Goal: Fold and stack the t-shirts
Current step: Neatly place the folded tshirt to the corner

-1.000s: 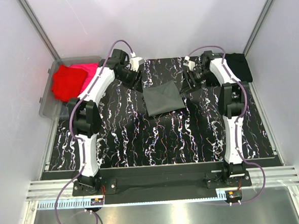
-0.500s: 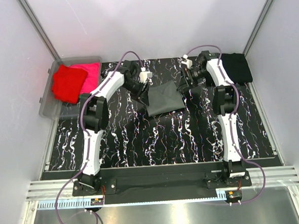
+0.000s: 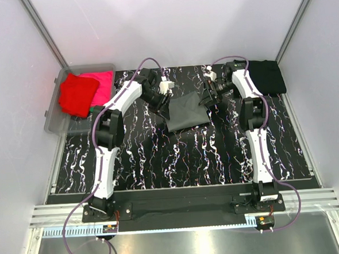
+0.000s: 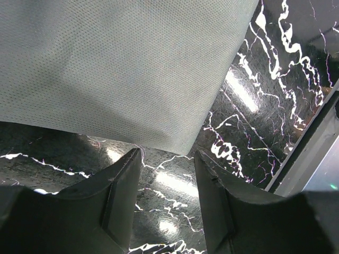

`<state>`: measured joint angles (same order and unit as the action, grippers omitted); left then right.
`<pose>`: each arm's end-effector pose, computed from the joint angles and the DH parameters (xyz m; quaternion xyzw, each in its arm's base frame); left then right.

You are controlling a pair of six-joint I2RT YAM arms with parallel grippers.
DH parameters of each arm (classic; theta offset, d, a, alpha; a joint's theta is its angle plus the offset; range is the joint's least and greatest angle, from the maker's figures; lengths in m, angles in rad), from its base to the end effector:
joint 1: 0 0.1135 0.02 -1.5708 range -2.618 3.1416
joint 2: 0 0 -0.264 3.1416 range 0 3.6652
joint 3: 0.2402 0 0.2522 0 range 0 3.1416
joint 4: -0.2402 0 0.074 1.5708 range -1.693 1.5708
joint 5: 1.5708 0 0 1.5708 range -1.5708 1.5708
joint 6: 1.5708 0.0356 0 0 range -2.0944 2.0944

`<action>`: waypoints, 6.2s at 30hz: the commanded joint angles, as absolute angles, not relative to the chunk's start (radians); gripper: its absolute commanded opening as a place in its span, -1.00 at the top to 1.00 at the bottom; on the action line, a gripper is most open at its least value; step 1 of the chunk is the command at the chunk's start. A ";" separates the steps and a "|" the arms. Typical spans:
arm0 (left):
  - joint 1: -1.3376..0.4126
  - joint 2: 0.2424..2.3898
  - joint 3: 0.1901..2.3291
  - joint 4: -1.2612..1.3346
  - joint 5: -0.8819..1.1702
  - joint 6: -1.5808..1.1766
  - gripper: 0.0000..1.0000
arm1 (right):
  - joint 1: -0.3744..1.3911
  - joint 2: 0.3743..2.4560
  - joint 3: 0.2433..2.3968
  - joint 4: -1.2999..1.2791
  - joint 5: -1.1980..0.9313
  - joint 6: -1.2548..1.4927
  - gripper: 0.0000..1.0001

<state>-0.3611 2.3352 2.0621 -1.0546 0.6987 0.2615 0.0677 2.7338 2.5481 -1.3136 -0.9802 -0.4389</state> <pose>0.4402 -0.1907 0.1975 0.3252 0.8751 -0.3450 0.0969 0.5177 0.0647 0.1384 -0.2372 0.8494 0.4565 0.1178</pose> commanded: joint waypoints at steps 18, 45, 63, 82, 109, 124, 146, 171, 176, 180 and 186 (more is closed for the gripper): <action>-0.359 2.284 2.042 -1.052 0.663 0.288 0.04 | 0.161 2.712 2.462 -1.307 -0.920 -0.408 0.22; -0.293 2.249 1.887 -1.078 0.545 0.356 0.12 | 0.218 2.723 2.415 -1.118 -1.098 -0.167 0.01; -0.351 2.275 1.887 -1.060 0.586 0.341 0.18 | 0.268 2.731 2.358 -1.066 -1.075 -0.124 0.54; -0.221 1.989 1.789 -1.091 0.575 0.373 0.17 | 0.140 2.321 2.323 -1.221 -0.588 -0.440 1.00; -0.221 2.169 1.986 -1.124 0.571 0.341 0.22 | -0.057 2.479 2.767 -1.120 -0.247 -0.514 1.00; -0.233 2.189 1.988 -1.129 0.580 0.336 0.22 | -0.161 2.471 2.801 -0.994 -0.206 -0.569 1.00; -0.250 2.201 1.979 -1.131 0.571 0.339 0.23 | -0.221 2.546 2.781 -0.858 -0.138 -0.578 1.00; -0.255 2.227 1.970 -1.137 0.523 0.351 0.23 | -0.267 2.678 2.755 -0.721 0.025 -0.591 1.00; -0.258 2.230 1.965 -1.137 0.514 0.351 0.24 | -0.268 2.700 2.776 -0.692 0.041 -0.586 1.00; -0.262 2.235 1.970 -1.138 0.511 0.354 0.23 | -0.268 2.717 2.784 -0.672 0.069 -0.577 1.00; -0.265 2.233 1.980 -1.138 0.497 0.350 0.23 | -0.267 2.671 2.795 -0.632 0.196 -0.514 -0.42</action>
